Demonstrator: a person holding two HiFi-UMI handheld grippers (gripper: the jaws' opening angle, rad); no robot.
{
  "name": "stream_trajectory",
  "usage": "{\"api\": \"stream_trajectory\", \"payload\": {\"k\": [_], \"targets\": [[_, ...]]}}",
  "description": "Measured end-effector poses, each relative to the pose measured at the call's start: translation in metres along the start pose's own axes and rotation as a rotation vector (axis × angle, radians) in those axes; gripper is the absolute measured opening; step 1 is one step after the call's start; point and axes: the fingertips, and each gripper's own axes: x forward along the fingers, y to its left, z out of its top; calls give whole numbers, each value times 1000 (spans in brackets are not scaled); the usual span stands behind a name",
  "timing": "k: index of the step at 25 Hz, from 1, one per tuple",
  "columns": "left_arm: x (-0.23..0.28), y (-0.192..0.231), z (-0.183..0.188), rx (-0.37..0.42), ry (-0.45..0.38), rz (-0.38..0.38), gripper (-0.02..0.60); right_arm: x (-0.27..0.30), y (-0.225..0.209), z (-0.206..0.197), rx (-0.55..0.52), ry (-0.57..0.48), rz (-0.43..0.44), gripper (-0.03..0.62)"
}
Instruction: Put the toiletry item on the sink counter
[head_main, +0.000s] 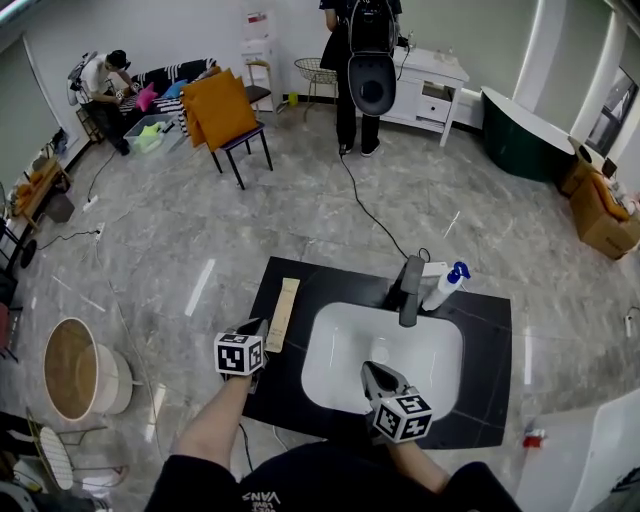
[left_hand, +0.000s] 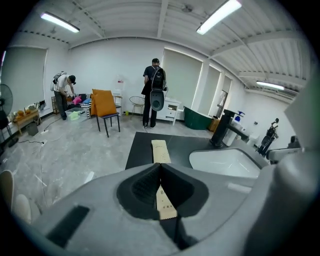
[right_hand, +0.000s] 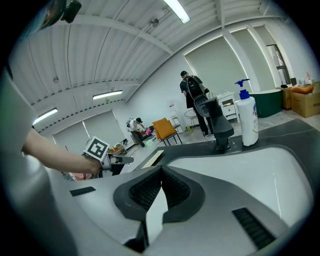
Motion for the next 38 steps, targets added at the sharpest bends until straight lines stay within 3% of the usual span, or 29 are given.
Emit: {"api": "stream_trajectory", "payload": {"k": [9,18,25,38], "targets": [[-62,-32,5,-33,-195,-127,9,-11,30,-6,-26,-12,19,0],[-158,-65,-15,32,-322,-225,9,-37,72,-22,-74,-29,8,0],[-233,-69,-47,74,-358,-225,9,-65,104,-38,-91,-38,6,0],[-330,-72,-112,38,-409,-208,9,-112,154,-71,-98,-72,7,0]]}}
